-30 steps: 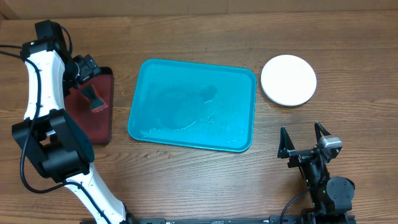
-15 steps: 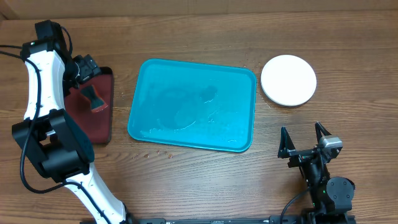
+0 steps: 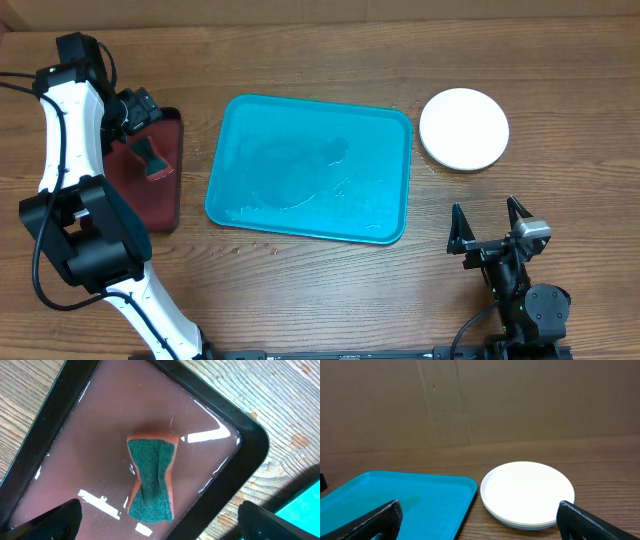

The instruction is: Clean dirty plates on tray and stack at the side

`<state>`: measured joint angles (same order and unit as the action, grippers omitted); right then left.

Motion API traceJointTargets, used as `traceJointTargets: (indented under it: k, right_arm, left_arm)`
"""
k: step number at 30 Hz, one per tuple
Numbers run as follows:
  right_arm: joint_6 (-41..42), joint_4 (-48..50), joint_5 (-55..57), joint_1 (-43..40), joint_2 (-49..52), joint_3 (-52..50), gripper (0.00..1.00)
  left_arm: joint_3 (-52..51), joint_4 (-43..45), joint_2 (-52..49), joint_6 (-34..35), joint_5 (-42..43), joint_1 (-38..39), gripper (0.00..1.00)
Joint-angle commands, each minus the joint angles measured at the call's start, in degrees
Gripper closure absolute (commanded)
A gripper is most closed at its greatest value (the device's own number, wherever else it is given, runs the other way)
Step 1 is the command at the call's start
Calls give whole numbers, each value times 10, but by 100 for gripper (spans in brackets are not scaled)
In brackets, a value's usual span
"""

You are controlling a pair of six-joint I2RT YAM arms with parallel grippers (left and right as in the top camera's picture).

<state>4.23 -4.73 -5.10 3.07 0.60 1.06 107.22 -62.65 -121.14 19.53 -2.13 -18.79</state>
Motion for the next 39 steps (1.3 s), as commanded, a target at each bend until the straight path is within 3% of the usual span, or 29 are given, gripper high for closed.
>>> traceJointTargets:
  k: [1,14,25,28,33,39]
  right_arm:
    - [-2,3,5,-2,-4,-6,0]
    - [-2,3,5,-2,-4,-6,0]
    - [-2,3,5,-3,-4,-6,0]
    - [-2,3,5,-2,-4,-6,0]
    - [-2,3,5,-2,-4,-6,0]
    - [-2,3,5,-3,-4,-6,0]
  left_arm:
    - [10,-1,12,-3,0,0,0]
    - [10,-8,35,-3,-25,14,0]
    - [8,-65,151,-6,-31,24,0]
    - [1,-66,184,-48,-10,27,0]
    - [-61,-41,266,-89,3,35,0]
    - [-235,79,401,-89,46,58,0]
